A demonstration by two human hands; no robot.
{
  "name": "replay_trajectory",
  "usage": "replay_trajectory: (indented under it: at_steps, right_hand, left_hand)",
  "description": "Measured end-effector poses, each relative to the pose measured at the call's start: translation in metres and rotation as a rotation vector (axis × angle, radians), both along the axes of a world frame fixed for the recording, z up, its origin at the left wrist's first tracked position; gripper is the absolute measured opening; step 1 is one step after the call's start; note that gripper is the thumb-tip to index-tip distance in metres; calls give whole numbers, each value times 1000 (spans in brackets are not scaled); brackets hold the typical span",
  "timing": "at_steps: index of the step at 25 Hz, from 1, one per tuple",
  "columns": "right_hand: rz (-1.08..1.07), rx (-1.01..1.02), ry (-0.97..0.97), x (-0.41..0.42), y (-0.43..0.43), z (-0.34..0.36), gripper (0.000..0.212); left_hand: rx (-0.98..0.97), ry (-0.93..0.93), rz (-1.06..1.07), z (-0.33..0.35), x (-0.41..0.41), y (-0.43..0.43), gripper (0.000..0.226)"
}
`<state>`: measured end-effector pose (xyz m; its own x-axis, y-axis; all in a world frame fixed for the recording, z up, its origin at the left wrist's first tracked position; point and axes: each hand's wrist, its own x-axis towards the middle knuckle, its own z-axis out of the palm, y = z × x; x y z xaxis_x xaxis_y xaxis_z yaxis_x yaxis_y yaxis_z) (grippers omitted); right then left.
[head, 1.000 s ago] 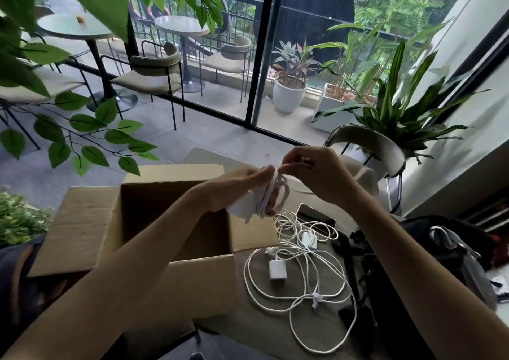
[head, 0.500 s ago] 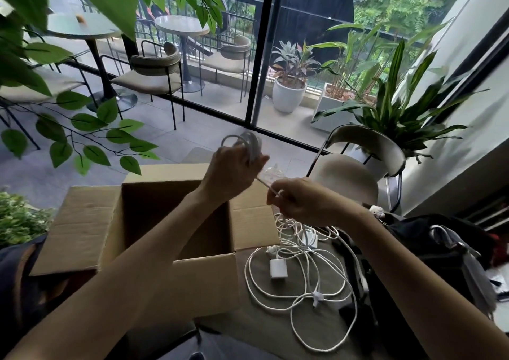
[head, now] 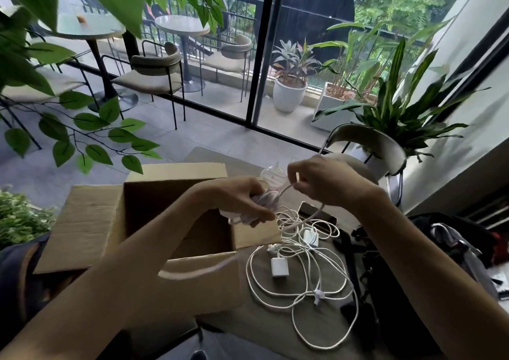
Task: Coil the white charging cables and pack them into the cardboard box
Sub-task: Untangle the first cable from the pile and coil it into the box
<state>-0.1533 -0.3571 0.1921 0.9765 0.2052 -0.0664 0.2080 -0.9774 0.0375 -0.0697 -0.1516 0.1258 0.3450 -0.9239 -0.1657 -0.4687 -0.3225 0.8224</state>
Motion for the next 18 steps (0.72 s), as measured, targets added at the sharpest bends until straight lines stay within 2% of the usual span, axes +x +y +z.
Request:
replay_trajectory:
  at_steps: [2, 4, 7, 9, 10, 11, 13, 14, 15, 16, 18]
  right_hand:
    - [-50, -23, -145, 8, -4, 0, 8]
    - [-92, 107, -186, 13, -3, -4, 15]
    - [-80, 222, 13, 11, 9, -25, 17]
    - [-42, 270, 105, 3, 23, -40, 17]
    - [-8, 286, 108, -1, 29, -44, 17]
    - [32, 288, 99, -4, 33, -45, 17]
    - [92, 322, 89, -8, 36, -35, 14]
    - [114, 380, 60, -9, 35, -27, 11]
    - [129, 434, 3, -8, 32, -19, 10]
    - [137, 465, -59, -6, 29, -12, 9]
    - [138, 513, -144, 0, 25, -5, 10]
  left_hand:
    - [-116, 205, -33, 5, -2, 6, 28]
    - [-316, 539, -60, 7, -12, 8, 23]
    - [-653, 942, 80, 9, -26, -1, 32]
    - [-880, 1119, 237, 7, -24, -11, 26]
    - [-929, 1053, 368, 7, -22, -15, 23]
    - [-922, 833, 521, 5, -18, -18, 19]
    - [-768, 51, 757, -7, -14, -18, 16]
    - [-667, -273, 742, -14, -12, -17, 18]
    - [-589, -437, 649, -17, -9, -15, 24]
    - [-545, -393, 523, -18, -7, -12, 34]
    - [-498, 89, 304, -17, -5, -5, 62]
